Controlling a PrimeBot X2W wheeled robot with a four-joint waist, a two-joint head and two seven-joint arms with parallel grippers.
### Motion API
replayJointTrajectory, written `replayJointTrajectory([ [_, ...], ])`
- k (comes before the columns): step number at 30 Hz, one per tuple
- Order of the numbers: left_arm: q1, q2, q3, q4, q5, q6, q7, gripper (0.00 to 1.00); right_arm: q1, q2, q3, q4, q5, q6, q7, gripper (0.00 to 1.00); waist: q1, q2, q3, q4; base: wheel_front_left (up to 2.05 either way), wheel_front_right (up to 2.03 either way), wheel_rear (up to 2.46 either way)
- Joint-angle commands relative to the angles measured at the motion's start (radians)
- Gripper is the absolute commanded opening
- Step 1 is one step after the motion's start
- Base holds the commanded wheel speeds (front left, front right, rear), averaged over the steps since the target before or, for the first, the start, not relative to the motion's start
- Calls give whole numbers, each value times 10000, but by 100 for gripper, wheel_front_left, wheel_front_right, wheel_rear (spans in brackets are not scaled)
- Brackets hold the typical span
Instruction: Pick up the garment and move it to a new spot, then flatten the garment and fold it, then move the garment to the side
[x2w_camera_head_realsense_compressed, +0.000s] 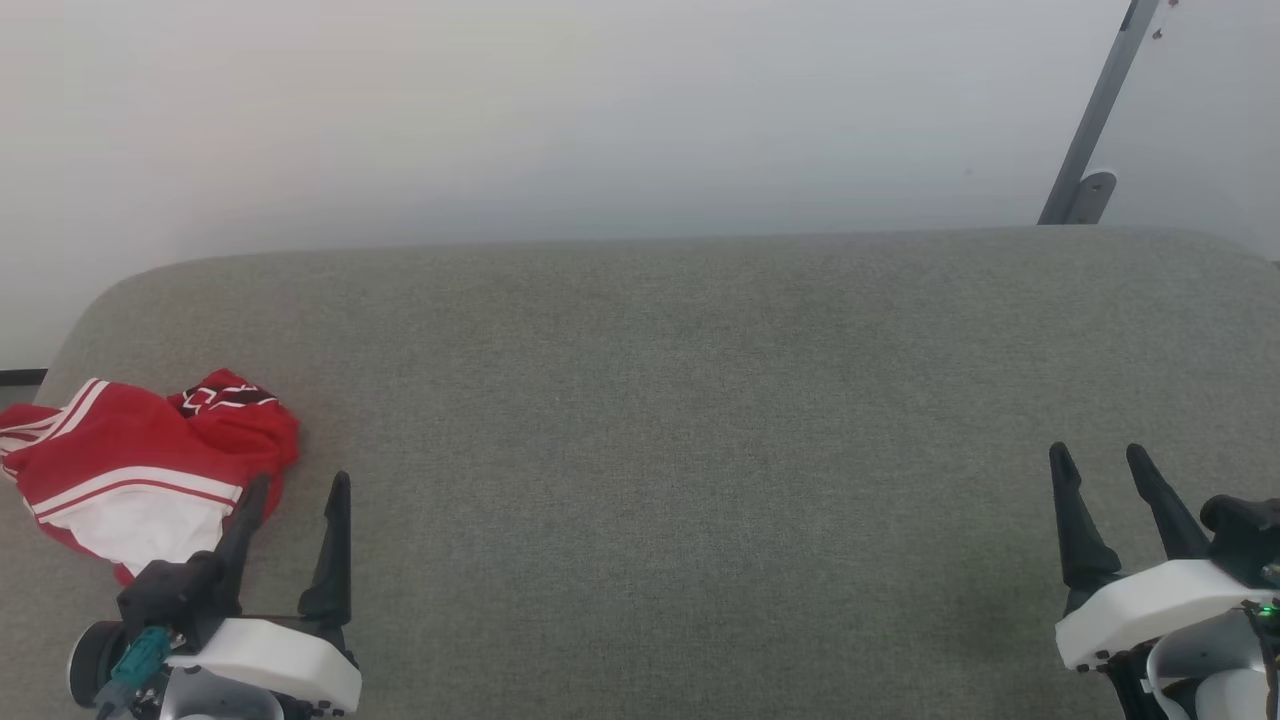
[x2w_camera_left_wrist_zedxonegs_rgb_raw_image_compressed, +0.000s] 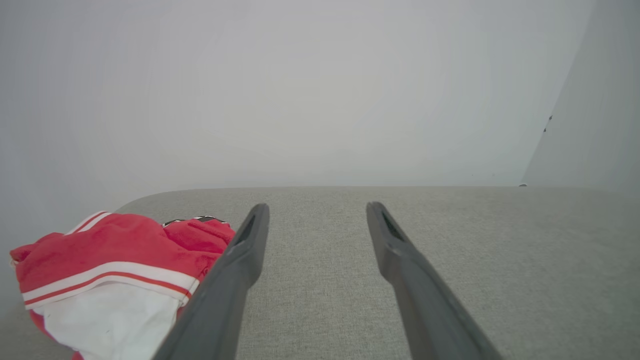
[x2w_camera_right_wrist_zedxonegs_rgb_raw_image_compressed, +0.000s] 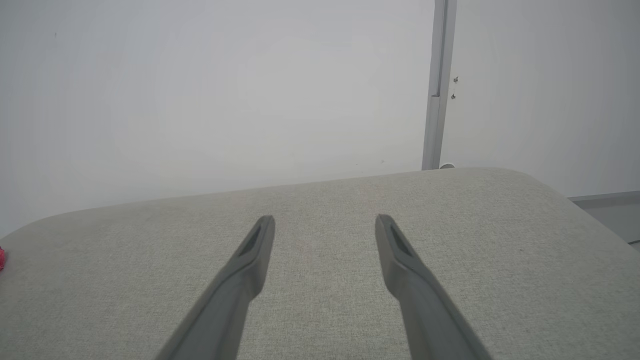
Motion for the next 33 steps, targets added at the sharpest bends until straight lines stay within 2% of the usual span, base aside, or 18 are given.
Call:
replayJointTrajectory([
  [1, 49, 39, 6, 0, -72, -26, -42, 100, 109, 4, 25, -41, -64, 4, -84, 100, 0, 0, -1, -8, 0, 0, 0],
  [9, -24, -21, 21, 78, -320, -27, -42, 100, 104, 31, 68, -87, -6, 4, -96, 100, 0, 0, -2, 39, 0, 0, 0],
  [13, -193, -18, 149, 346, -535, -28, -44, 100, 107, -23, 204, -111, 18, 4, -63, 100, 0, 0, -53, 328, 0, 0, 0],
  [33, -340, 490, 577, 849, -1102, 7, 60, 100, -200, 105, 1502, 579, 252, 4, -191, 100, 0, 0, -649, 3364, 0, 0, 0],
])
